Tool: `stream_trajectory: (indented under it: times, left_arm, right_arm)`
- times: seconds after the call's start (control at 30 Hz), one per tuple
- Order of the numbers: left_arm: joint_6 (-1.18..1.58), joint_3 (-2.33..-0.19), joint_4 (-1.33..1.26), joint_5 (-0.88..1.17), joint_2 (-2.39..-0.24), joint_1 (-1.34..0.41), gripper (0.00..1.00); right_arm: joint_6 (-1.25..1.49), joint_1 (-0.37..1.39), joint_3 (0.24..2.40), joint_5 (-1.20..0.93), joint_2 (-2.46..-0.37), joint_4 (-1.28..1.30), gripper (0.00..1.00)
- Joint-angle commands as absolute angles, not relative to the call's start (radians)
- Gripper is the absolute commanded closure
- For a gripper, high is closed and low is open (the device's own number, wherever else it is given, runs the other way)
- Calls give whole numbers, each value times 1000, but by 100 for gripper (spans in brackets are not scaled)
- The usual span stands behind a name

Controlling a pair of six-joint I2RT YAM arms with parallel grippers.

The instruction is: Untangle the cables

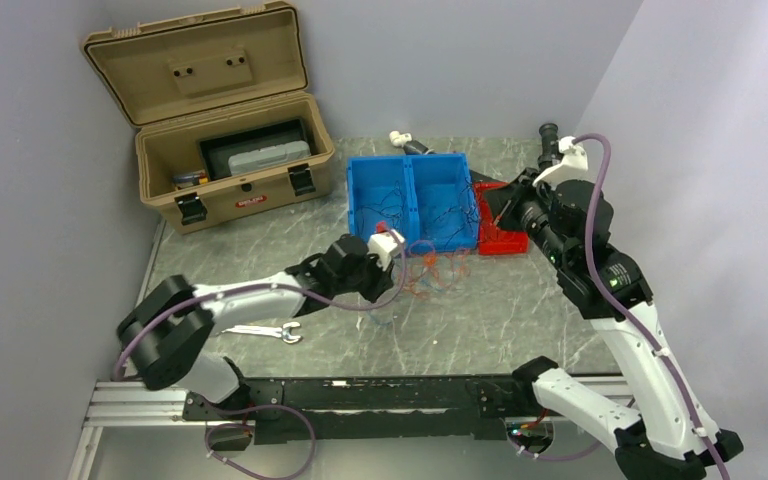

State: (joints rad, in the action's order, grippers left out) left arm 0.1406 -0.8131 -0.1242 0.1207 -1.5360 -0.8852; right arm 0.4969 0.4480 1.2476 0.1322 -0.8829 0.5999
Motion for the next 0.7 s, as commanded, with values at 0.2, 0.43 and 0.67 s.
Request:
stream_trajectory:
  times: [0.2,0.43,0.67]
  left_arm:
    - [15,-515,-527,148,-1132,-892,30]
    - [-76,-459,-597,178,-1028,-895,24]
    - [-171,-528,-534,78,-1003,-972,16]
  right_arm:
    - [555,446,1225,-72,-893,544,100]
    - [581,445,1207,-181,-940,529,100]
    - [634,446,1123,-260,-958,459,100]
